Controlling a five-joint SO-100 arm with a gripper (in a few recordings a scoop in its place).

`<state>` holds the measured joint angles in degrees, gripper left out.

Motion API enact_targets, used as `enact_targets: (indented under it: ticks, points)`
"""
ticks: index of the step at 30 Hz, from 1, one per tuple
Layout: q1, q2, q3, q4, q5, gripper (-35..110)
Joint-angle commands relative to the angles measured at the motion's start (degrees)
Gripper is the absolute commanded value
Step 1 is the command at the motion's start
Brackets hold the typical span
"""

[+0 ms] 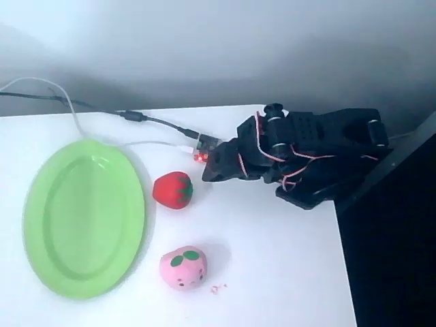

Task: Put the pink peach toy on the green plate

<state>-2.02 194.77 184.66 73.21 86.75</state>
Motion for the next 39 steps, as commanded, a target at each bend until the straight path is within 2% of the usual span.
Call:
enact_targets:
  ticks: [1,12,14,20,24,28,31,33,34,39]
  points:
    - [-0.18,0.79,3.16,-10.2,0.79,0]
    - [-0.09,0.88,3.16,-5.8,0.97,0]
    - [-0.09,0.79,3.08,-10.37,-0.97,0]
    - [2.81,0.7,-1.93,-33.05,-6.68,0]
    - [5.54,-3.43,-11.07,-37.27,-7.21,0]
    - [6.94,-12.13,-22.15,-36.39,-7.03,1]
    - [6.15,-22.59,-34.01,-33.22,0.09,18]
    - [3.6,-31.2,-45.18,-27.69,5.71,45]
    - [1.93,-35.95,-51.24,-23.29,7.12,51]
    - [-6.86,-53.17,-73.04,-8.26,12.66,61]
